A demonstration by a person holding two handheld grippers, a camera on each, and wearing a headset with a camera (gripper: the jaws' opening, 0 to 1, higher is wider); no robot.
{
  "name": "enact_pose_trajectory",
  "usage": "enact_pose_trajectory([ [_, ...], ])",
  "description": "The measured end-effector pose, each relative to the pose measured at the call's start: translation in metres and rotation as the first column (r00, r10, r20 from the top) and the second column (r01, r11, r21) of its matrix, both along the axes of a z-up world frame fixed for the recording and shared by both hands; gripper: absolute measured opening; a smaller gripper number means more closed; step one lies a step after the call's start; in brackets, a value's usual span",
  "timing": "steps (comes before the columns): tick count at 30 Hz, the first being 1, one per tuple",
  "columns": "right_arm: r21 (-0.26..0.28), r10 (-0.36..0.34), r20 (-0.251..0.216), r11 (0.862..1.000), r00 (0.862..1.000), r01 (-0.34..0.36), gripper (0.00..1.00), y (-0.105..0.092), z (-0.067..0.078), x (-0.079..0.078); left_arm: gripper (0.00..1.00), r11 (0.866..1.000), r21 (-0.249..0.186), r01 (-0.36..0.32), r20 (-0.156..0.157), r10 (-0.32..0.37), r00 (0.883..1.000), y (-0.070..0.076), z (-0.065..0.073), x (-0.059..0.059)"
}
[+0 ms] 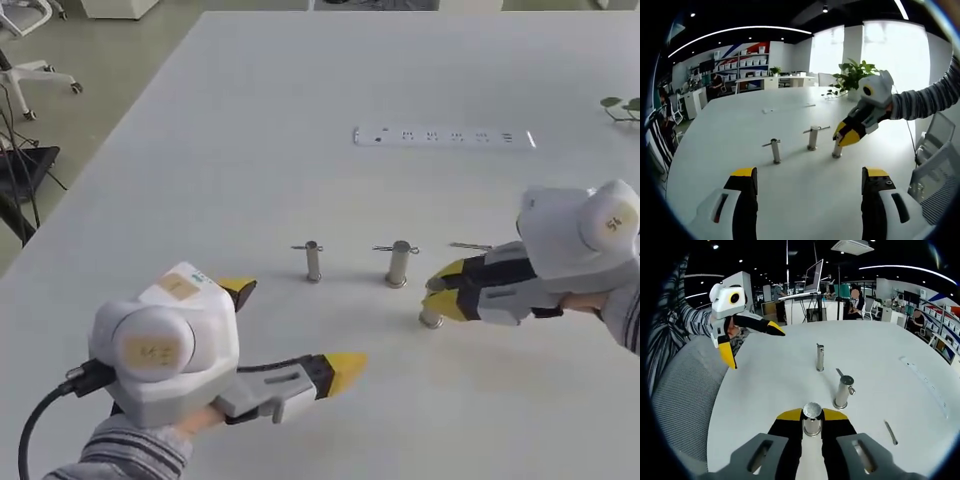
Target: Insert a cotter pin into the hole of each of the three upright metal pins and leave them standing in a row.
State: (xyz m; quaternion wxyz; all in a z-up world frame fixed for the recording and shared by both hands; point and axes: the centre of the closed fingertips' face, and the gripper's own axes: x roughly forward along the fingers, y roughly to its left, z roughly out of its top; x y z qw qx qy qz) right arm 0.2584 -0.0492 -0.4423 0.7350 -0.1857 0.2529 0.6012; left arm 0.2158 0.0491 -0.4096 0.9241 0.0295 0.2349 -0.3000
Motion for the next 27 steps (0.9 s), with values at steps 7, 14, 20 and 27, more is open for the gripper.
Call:
enact_pose_trajectory([
  [7,-0.001,0.074,0.009,0.997,0.997,-0.074,0.08,0.012,-0.002,-0.011,0.85,1.0,-0.003,-0.004,-0.002,0.004,1.0,0.0,0.0,-0.001],
  [14,-0.006,0.134,0.02,0.991,0.991,-0.133,0.08,0.017,-0.003,-0.015,0.85,1.0,0.001,0.004,0.0,-0.004,1.0,-0.001,0.001,-0.001],
  [20,-0.033,0.173,0.021,0.984,0.985,-0.172,0.08,0.017,-0.003,-0.018,0.85,1.0,0.005,0.009,0.001,-0.009,1.0,-0.002,0.0,0.0],
  [27,-0.043,0.166,-0.001,0.985,0.986,-0.166,0.09,0.017,-0.003,-0.018,0.86,1.0,-0.018,0.008,0.011,-0.008,1.0,-0.004,0.004,0.0],
])
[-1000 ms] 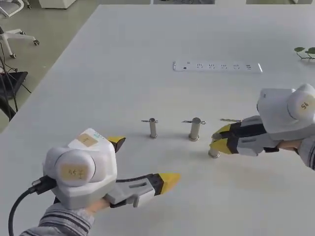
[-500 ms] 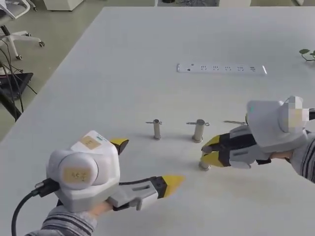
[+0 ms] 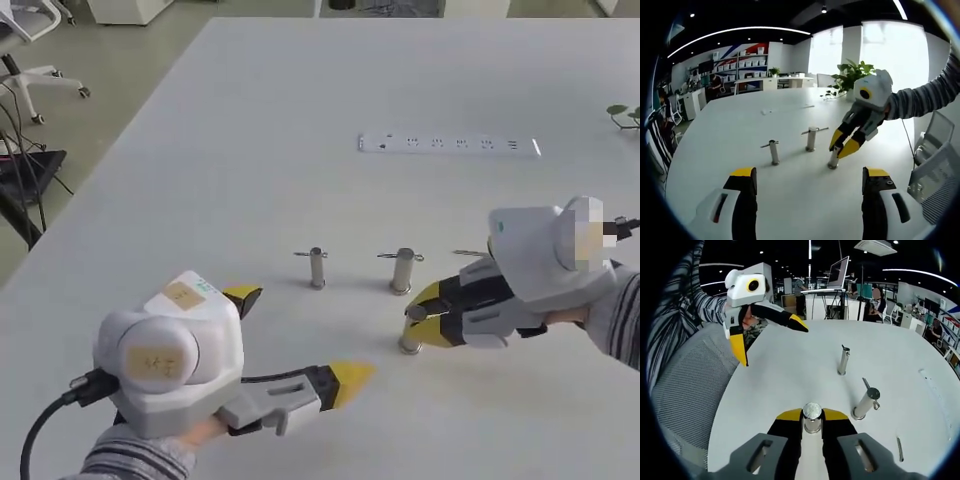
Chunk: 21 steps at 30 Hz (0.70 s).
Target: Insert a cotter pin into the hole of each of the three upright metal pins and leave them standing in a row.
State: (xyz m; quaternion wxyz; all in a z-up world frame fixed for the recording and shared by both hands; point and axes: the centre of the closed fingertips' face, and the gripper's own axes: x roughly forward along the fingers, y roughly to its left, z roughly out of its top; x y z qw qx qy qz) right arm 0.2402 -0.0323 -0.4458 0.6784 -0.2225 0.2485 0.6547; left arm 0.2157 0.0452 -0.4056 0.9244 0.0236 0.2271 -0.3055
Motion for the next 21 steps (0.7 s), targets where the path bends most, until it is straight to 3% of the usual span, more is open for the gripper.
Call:
enact_pose_trajectory([
  [2,0.006,0.0,-0.014,1.0,1.0,0.0,0.1,0.0,0.002,-0.001,0.87,1.0,-0.012,-0.003,0.001,0.003,1.0,0.0,0.002,0.0],
  [6,0.031,-0.011,-0.025,0.999,1.0,0.012,0.14,-0.001,0.009,-0.002,0.87,1.0,0.003,0.002,-0.002,-0.002,1.0,0.0,0.001,0.0],
  [10,0.019,-0.014,-0.032,1.0,0.999,0.014,0.2,-0.007,0.012,-0.004,0.89,1.0,0.0,0.003,-0.001,-0.003,1.0,0.0,0.002,0.0],
  [12,0.015,-0.036,-0.063,0.999,0.997,0.037,0.21,-0.011,0.014,-0.005,0.9,1.0,-0.003,0.0,-0.005,0.0,1.0,-0.001,0.001,0.0],
  [14,0.017,-0.053,-0.055,0.998,0.997,0.054,0.22,-0.017,0.017,-0.001,0.91,1.0,-0.005,0.0,-0.004,0.0,1.0,-0.001,0.002,0.0],
  [16,0.016,-0.091,-0.084,0.996,0.992,0.092,0.24,-0.023,0.021,0.002,0.92,1.0,-0.006,0.003,0.0,-0.003,1.0,-0.002,0.002,0.0],
  [21,-0.005,-0.142,-0.065,0.99,0.988,0.142,0.27,-0.04,0.029,0.017,0.93,1.0,-0.004,-0.001,-0.004,0.001,1.0,0.0,0.001,0.0],
])
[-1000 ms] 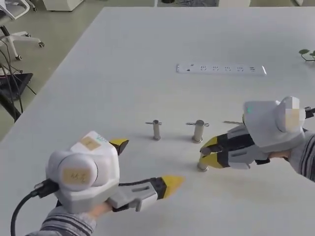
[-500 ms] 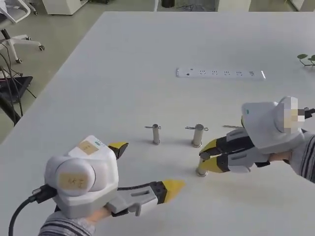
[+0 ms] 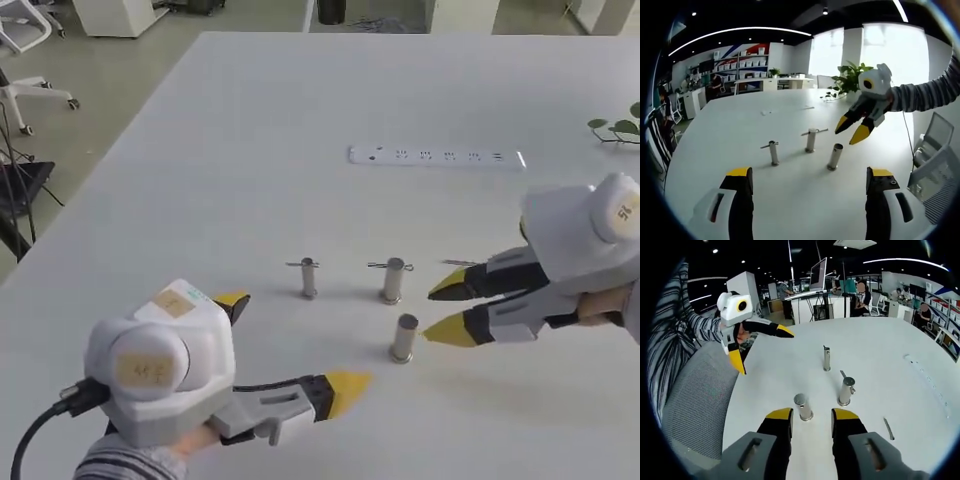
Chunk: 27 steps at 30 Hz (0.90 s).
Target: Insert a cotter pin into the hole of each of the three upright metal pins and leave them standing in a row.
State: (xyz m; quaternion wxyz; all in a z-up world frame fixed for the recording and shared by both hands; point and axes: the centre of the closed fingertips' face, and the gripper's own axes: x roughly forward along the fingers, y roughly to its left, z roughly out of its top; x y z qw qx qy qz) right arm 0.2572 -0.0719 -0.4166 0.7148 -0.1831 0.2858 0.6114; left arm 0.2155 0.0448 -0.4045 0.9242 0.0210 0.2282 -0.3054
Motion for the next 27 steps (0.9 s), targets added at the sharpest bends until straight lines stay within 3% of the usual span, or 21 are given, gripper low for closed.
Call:
enact_pose_trajectory([
  [3,-0.012,-0.05,0.017,0.999,0.999,0.05,0.26,-0.007,0.004,0.014,0.91,1.0,0.002,-0.006,0.003,0.006,1.0,0.001,0.001,0.001],
  [11,-0.083,-0.097,0.051,0.991,0.994,0.101,0.23,-0.025,0.0,0.046,0.91,1.0,0.012,-0.015,-0.001,0.015,1.0,0.006,-0.001,0.002],
  [18,-0.19,-0.138,0.074,0.97,0.988,0.15,0.21,-0.045,-0.017,0.074,0.9,0.999,0.032,-0.033,-0.004,0.033,0.999,0.011,-0.006,0.004],
  [21,-0.204,-0.152,0.066,0.965,0.986,0.162,0.21,-0.049,-0.023,0.082,0.88,0.999,0.032,-0.034,-0.006,0.034,0.999,0.012,-0.007,0.004],
  [27,-0.299,-0.164,0.077,0.937,0.983,0.18,0.2,-0.062,-0.042,0.098,0.85,0.998,0.059,-0.029,0.001,0.029,1.0,0.012,-0.01,0.003],
])
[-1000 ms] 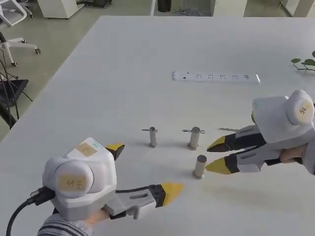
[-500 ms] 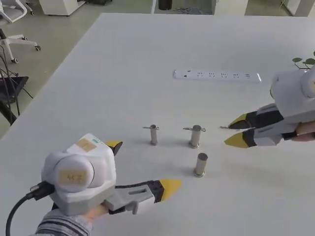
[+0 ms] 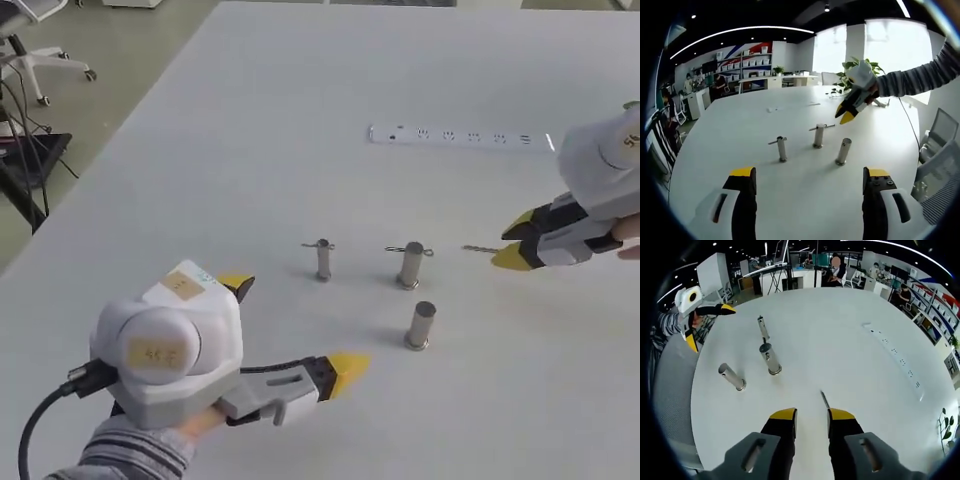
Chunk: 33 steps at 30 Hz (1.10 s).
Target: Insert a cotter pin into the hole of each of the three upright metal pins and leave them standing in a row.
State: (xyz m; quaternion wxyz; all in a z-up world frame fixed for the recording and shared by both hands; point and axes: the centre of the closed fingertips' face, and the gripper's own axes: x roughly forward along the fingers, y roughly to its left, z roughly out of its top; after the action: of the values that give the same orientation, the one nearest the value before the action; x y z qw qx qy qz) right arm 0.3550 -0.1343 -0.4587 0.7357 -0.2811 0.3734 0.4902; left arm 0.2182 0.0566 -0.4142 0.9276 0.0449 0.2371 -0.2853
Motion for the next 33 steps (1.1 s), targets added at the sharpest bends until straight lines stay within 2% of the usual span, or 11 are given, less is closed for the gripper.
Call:
enact_pose_trajectory([
  [2,-0.004,-0.005,-0.009,1.0,1.0,0.005,0.18,-0.001,-0.005,0.004,0.84,1.0,0.02,0.007,0.009,-0.007,1.0,0.0,0.002,-0.001],
  [3,-0.011,-0.008,-0.02,1.0,1.0,0.008,0.17,-0.003,-0.014,0.016,0.84,1.0,0.026,0.007,0.012,-0.008,1.0,0.0,0.002,-0.001],
  [4,-0.018,-0.006,-0.02,1.0,1.0,0.005,0.17,-0.004,-0.018,0.02,0.84,0.999,0.031,0.009,0.015,-0.01,1.0,0.0,0.003,-0.001],
  [9,-0.054,-0.015,-0.027,0.998,1.0,0.014,0.15,-0.006,-0.025,0.023,0.84,1.0,0.016,0.006,0.023,-0.006,1.0,0.001,0.005,0.001],
  [15,-0.084,-0.027,-0.041,0.996,0.999,0.024,0.1,-0.007,-0.031,0.024,0.83,1.0,0.006,-0.005,-0.012,0.005,1.0,0.004,-0.005,-0.001],
  [19,-0.09,-0.03,-0.051,0.996,0.998,0.025,0.08,-0.005,-0.031,0.024,0.83,1.0,-0.002,-0.011,-0.023,0.01,1.0,0.006,-0.007,-0.002],
  [21,-0.099,-0.015,-0.051,0.995,0.999,0.01,0.07,-0.004,-0.03,0.023,0.83,1.0,-0.015,-0.016,-0.036,0.016,0.999,0.007,-0.009,-0.002],
  [26,-0.133,-0.002,-0.057,0.991,0.998,-0.005,0.06,-0.004,-0.03,0.02,0.83,1.0,-0.015,-0.015,-0.044,0.015,0.999,0.006,-0.012,-0.002],
  [29,-0.213,0.122,-0.017,0.969,0.992,-0.123,0.0,-0.002,-0.03,0.013,0.83,1.0,-0.012,-0.005,-0.048,0.004,0.999,0.003,-0.013,-0.003],
  [30,-0.229,0.136,-0.01,0.964,0.991,-0.134,0.0,-0.002,-0.029,0.012,0.83,1.0,-0.011,-0.002,-0.049,0.002,0.999,0.003,-0.013,-0.003],
  [33,-0.225,0.107,-0.025,0.968,0.994,-0.11,0.0,-0.002,-0.03,0.013,0.82,1.0,-0.012,0.004,-0.05,-0.005,0.999,0.001,-0.013,-0.004],
])
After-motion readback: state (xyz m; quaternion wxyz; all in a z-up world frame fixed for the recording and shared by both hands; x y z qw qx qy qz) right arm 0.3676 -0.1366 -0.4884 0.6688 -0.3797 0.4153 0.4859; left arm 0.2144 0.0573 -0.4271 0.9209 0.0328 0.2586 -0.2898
